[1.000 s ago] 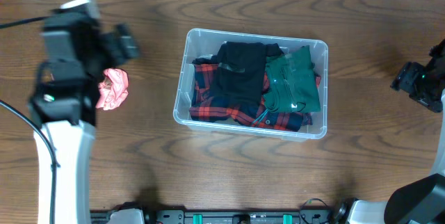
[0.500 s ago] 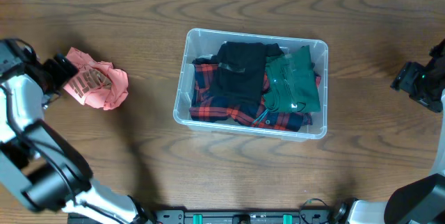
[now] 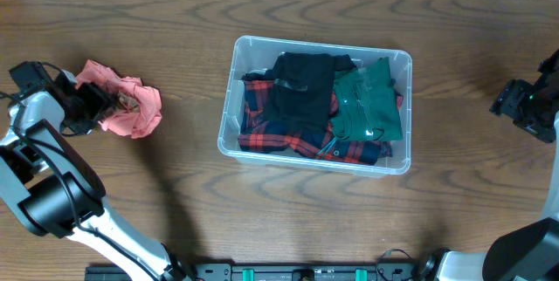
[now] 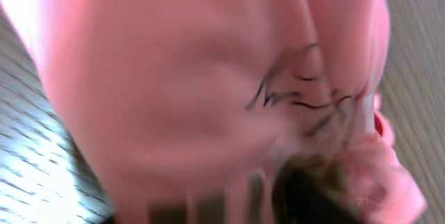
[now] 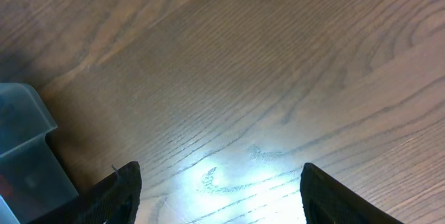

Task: Pack container
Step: 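Grasp the pink printed t-shirt with the left gripper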

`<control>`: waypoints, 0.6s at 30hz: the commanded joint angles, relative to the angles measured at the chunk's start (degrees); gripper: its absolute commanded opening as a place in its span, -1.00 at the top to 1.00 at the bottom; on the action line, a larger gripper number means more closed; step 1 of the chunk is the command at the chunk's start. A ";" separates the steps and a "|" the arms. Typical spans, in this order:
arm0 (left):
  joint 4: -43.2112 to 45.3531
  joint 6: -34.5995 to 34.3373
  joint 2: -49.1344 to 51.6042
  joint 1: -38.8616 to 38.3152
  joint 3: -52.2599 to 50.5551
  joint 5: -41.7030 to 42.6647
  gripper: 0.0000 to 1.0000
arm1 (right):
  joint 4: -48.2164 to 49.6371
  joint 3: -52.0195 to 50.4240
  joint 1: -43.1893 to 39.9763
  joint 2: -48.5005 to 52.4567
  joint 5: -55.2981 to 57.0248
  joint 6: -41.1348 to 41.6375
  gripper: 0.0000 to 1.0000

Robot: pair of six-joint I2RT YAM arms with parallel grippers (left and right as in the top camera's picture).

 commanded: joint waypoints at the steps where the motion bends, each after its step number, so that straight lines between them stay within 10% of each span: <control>1: -1.25 0.37 0.83 -0.24 -0.57 5.35 0.76 | -0.13 -0.15 0.42 -0.35 -0.20 -0.68 -0.43; 18: -6.60 0.37 -31.85 -11.37 -0.55 19.21 0.88 | -0.44 -0.15 0.44 -0.35 -0.42 -0.87 -0.43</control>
